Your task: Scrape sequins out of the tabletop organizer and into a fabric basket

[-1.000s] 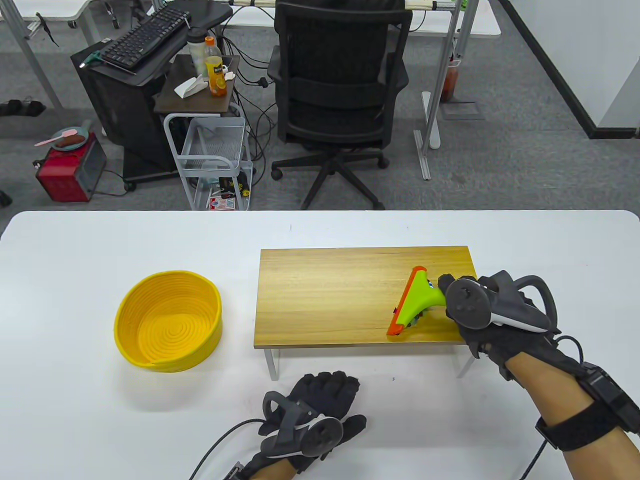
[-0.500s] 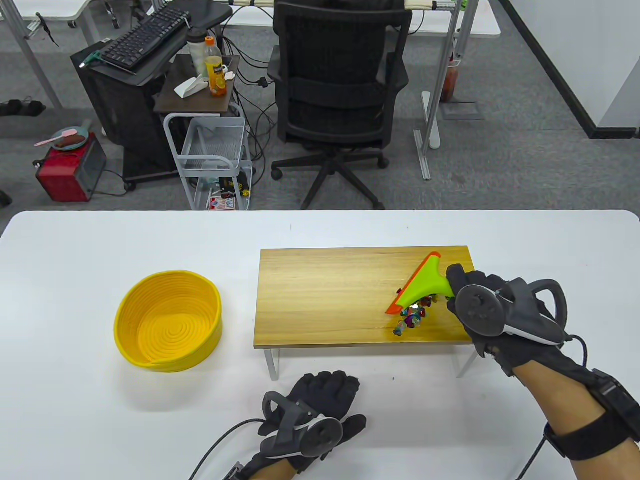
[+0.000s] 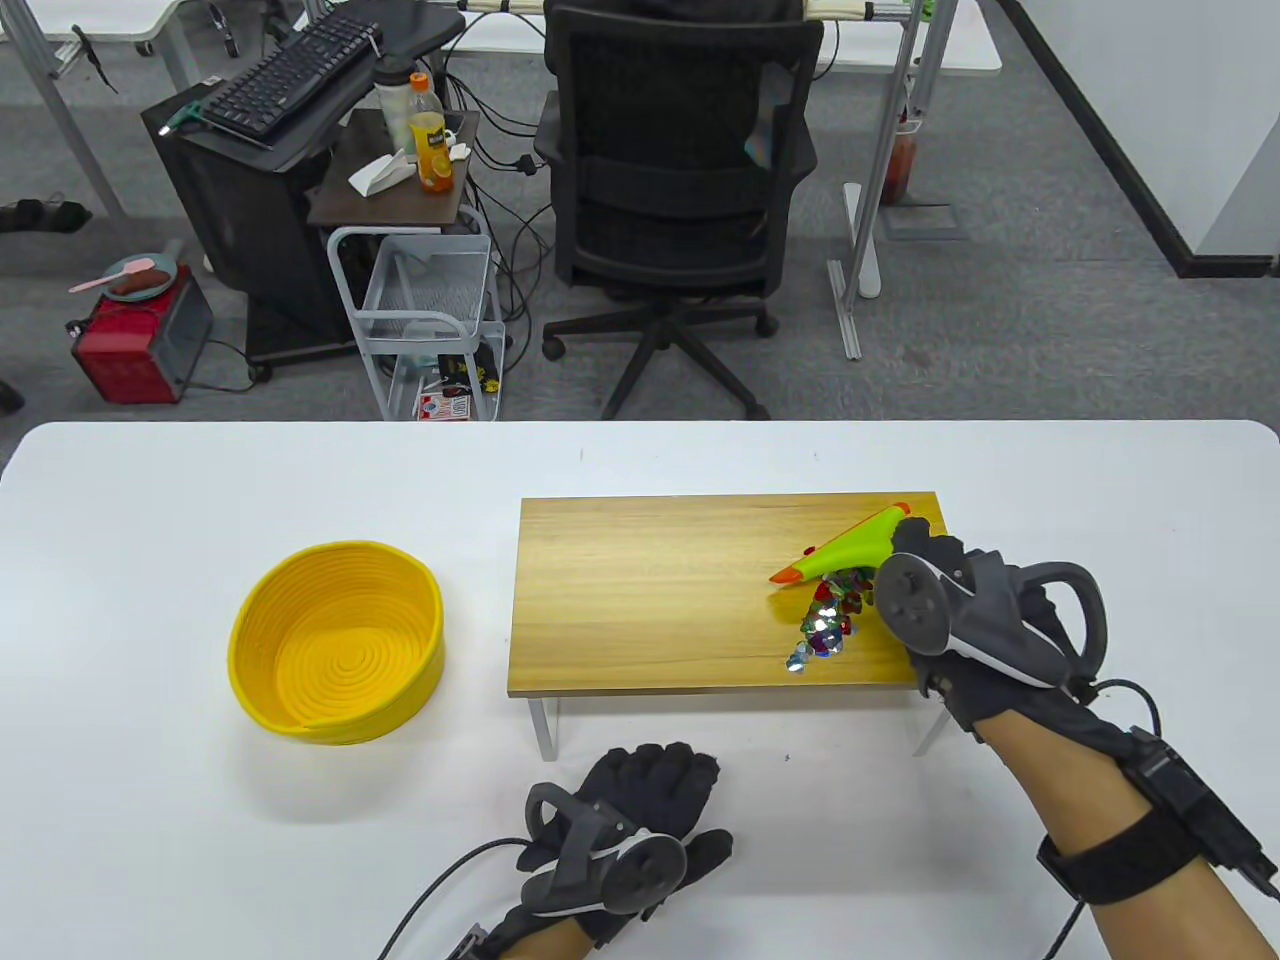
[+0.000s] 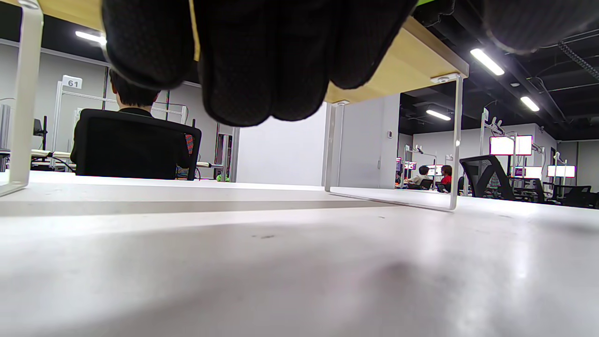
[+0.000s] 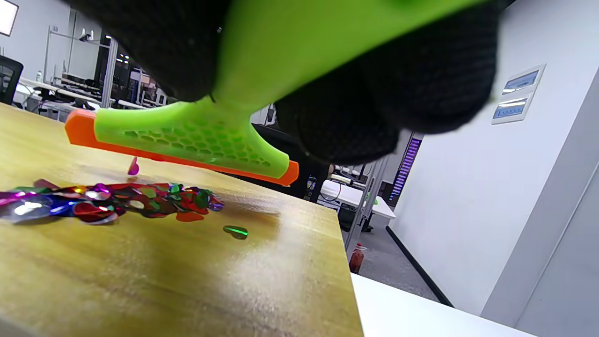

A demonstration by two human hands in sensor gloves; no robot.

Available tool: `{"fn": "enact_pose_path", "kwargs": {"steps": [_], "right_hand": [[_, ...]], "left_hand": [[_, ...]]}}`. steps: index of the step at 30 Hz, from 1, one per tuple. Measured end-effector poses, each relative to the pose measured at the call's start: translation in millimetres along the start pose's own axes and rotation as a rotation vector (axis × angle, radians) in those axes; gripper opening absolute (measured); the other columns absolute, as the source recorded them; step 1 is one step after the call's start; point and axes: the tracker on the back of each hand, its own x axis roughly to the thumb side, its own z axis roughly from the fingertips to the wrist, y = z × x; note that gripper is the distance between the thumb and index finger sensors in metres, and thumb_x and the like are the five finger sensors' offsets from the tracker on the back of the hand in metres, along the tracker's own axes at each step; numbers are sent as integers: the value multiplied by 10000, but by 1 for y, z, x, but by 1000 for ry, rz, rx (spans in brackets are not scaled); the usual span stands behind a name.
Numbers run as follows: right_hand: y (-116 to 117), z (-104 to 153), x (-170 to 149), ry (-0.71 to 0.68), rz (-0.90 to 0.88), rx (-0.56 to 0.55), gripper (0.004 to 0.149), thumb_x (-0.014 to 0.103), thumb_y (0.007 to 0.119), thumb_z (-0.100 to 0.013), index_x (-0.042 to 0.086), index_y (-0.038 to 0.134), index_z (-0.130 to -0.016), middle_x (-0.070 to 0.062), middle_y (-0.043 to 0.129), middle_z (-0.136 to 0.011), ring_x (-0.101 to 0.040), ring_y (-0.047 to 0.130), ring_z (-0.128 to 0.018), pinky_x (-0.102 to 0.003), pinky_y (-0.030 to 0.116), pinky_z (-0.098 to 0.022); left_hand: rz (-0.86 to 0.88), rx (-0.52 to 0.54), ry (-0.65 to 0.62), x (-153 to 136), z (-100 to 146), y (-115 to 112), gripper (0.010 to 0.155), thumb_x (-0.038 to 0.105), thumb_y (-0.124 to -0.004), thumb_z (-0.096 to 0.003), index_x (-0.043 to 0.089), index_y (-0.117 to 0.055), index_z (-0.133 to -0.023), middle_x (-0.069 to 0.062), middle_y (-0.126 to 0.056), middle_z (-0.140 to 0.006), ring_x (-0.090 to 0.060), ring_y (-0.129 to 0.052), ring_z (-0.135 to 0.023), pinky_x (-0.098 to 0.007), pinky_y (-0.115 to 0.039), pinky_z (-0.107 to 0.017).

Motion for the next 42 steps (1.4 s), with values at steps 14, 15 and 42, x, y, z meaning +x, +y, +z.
{"fn": "enact_pose_path", "kwargs": {"steps": [14, 15, 42], "right_hand": [[8, -1, 14, 30, 21, 40, 579, 378, 801, -598, 48, 618, -1037, -208, 857, -894, -372, 1025, -540, -420, 903, -357], [8, 1, 14, 31, 22, 45, 578, 377, 798, -601, 47, 616, -1038, -211, 855, -895, -374, 1025, -540, -421, 901, -358], [2, 61, 19, 27, 51, 43, 576, 388, 782, -613, 48, 611, -1045, -207, 861, -887, -345, 1042, -497, -394, 901, -328]], "left_hand": [[0, 1, 1, 0, 0, 0, 735, 723, -668, -396, 221, -733, -929, -90, -886, -955, -351, -941, -779, -593, -784, -569], [1, 1, 1, 0, 0, 0, 736, 723, -668, -396, 220, -734, -929, -91, -885, -956, -351, -940, -779, -593, -784, -570], [1, -5, -5, 1, 0, 0, 736, 724, -667, -395, 223, -732, -929, -87, -884, -957, -350, -939, -782, -594, -782, -572]]}}
